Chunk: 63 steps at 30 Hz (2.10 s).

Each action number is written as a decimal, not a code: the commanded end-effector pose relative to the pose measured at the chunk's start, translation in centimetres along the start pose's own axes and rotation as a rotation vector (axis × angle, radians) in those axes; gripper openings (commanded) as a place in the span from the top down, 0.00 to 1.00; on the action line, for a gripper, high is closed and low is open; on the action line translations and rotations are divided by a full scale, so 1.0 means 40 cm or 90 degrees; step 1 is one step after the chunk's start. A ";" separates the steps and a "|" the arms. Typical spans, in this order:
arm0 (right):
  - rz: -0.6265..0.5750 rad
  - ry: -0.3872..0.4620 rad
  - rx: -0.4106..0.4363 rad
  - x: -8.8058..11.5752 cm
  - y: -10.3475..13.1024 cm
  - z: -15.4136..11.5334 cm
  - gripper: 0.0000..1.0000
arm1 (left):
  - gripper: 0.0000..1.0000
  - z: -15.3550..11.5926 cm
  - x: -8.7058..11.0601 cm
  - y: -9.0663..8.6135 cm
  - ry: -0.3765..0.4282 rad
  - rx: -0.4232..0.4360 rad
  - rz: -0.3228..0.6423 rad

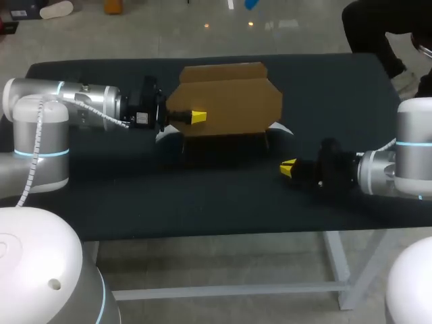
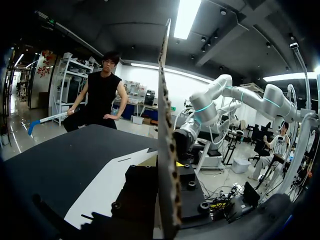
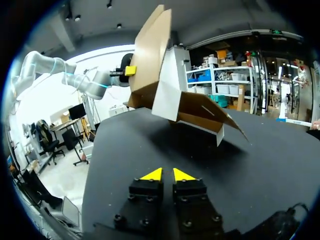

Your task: Assemble the packaging by folding the flat box into shape, placing the metal phone stand inside, and closing the box properly

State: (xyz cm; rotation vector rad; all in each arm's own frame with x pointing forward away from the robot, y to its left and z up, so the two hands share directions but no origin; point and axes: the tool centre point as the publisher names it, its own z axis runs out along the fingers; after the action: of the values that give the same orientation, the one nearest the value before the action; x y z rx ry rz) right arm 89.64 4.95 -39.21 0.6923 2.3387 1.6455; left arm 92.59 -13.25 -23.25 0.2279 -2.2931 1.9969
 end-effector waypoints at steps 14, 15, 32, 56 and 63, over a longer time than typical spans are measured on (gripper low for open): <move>-0.048 -0.023 -0.008 0.080 0.012 -0.040 0.04 | 1.00 -0.001 -0.002 0.001 0.002 0.000 0.000; -0.051 -0.024 -0.008 0.086 0.012 -0.043 0.00 | 1.00 -0.001 -0.002 0.001 0.002 0.000 0.000; -0.057 -0.061 -0.001 0.137 0.016 -0.069 0.00 | 1.00 -0.001 -0.002 0.001 0.002 0.000 0.000; -0.074 -0.100 -0.012 0.157 0.016 -0.125 0.00 | 1.00 -0.016 0.061 -0.118 -0.063 0.013 -0.027; -0.082 -0.109 -0.013 0.181 0.017 -0.152 0.00 | 1.00 -0.024 0.109 -0.161 -0.056 -0.004 -0.021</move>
State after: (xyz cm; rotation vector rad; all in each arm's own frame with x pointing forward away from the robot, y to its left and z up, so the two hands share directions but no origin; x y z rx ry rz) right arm 82.00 3.95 -36.07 0.6348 2.2121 1.4935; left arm 90.32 -13.84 -16.95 0.3187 -2.2952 2.0187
